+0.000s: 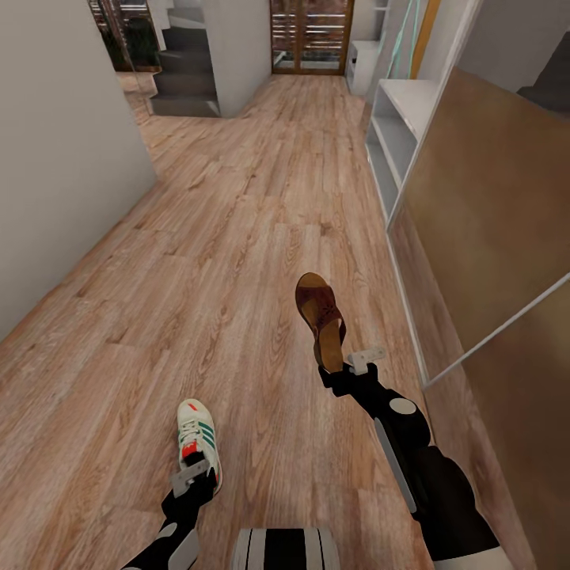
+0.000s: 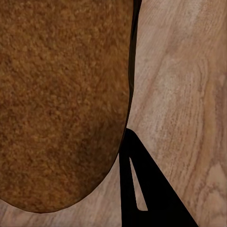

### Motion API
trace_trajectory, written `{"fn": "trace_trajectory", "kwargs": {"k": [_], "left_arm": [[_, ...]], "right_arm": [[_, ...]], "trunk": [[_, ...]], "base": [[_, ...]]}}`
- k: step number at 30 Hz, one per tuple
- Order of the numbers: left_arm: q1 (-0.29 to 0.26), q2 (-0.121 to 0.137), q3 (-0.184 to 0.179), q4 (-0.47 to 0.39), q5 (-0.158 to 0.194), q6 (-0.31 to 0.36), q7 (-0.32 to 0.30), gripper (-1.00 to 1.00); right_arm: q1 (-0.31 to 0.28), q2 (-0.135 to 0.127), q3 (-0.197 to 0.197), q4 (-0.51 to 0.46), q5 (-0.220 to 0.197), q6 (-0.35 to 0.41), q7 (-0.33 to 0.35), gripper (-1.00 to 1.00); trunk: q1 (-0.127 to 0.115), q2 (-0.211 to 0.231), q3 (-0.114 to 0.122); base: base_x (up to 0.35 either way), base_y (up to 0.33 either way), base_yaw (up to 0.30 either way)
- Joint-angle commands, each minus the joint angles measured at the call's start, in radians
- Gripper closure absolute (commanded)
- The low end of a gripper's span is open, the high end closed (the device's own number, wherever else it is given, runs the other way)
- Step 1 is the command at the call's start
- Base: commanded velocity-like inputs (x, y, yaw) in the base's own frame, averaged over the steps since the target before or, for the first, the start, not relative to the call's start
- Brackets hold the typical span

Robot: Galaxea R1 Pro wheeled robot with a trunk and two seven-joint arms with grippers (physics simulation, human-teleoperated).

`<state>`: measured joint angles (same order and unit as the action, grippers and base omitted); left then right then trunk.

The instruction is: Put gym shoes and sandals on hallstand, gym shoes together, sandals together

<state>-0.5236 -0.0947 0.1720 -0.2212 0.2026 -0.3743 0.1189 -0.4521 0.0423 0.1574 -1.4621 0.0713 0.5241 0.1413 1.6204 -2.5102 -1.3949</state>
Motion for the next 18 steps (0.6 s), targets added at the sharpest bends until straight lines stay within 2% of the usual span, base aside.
{"fn": "trace_trajectory", "kwargs": {"k": [1,13,18], "left_arm": [[0.0,0.0,0.001,0.0,0.003,-0.003,0.001,-1.0],[-0.001,-0.001,-0.001,-0.002,0.002,-0.003,-0.003,-1.0],[-0.001,-0.002,-0.002,-0.004,0.001,-0.003,-0.008,-1.0]], "right_arm": [[0.0,0.0,-0.001,-0.001,0.007,0.005,0.006,1.0],[0.0,0.001,-0.001,-0.001,0.007,0.005,0.006,1.0],[0.0,0.001,-0.001,-0.001,0.007,0.005,0.006,1.0]], "trunk": [[0.0,0.0,-0.001],[0.0,0.0,-0.004],[0.002,-0.001,-0.026]], "base": [[0.0,0.0,-0.005],[0.0,0.0,-0.001],[0.0,0.0,0.0]]}}
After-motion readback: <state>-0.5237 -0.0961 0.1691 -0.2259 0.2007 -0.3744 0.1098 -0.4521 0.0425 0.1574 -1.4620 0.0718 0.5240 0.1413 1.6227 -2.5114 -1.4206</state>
